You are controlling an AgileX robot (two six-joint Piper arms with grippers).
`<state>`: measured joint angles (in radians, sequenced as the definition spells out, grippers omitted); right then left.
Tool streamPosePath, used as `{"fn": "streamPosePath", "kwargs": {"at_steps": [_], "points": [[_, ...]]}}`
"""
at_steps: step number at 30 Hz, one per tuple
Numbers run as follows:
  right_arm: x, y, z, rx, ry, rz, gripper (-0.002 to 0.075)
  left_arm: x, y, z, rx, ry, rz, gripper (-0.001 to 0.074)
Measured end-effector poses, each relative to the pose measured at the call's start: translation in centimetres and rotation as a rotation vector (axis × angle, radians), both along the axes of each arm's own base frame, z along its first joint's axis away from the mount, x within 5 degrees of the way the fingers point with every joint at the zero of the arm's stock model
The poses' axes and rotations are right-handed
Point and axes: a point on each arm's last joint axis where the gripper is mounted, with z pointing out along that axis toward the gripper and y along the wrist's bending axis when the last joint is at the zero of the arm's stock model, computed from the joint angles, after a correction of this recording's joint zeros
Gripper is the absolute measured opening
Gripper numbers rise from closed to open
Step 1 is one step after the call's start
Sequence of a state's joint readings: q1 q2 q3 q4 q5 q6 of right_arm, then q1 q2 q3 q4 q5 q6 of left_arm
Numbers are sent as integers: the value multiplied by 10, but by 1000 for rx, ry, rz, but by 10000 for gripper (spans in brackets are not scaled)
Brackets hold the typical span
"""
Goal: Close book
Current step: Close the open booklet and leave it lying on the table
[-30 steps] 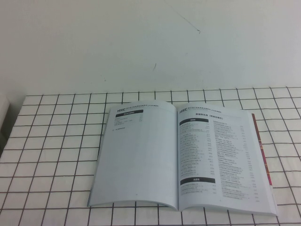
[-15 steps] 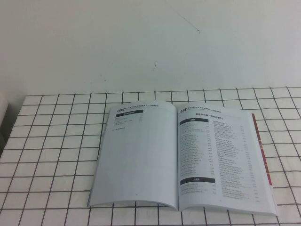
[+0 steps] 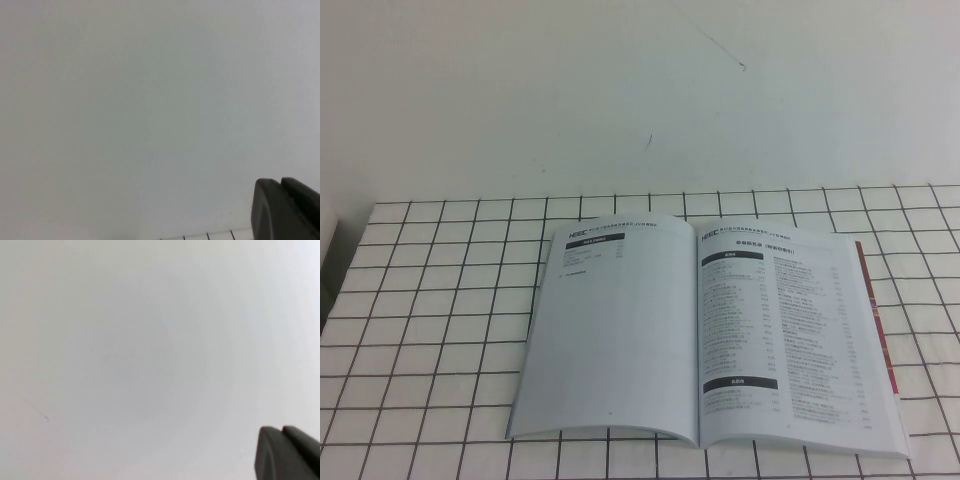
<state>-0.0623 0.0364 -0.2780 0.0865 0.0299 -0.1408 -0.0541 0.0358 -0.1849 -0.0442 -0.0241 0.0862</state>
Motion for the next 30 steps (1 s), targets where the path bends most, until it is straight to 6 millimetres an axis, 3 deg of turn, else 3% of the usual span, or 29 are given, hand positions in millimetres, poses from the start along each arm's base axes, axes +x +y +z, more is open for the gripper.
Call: {"fn": "streamPosePath", "kwargs": {"at_steps": [5,9,12,16,22,30], "points": [[16,3,25,78,234,55,-3,17,-1,24,-45,189,-13,-4],[44,6,40,114,411,96,-3,46,-4,33,-86,384,-25,-4],[68,8,45,83,554,140,-3,70,-7,28,-125,525,-29,-4],[104,14,45,25,762,238,-3,104,-11,6,-251,689,-26,-4],[171,24,17,-22,998,455,-3,148,-17,-15,-388,835,-8,-4],[246,50,-49,37,1141,749,-3,205,-53,-40,-228,1019,-116,-4]]}}
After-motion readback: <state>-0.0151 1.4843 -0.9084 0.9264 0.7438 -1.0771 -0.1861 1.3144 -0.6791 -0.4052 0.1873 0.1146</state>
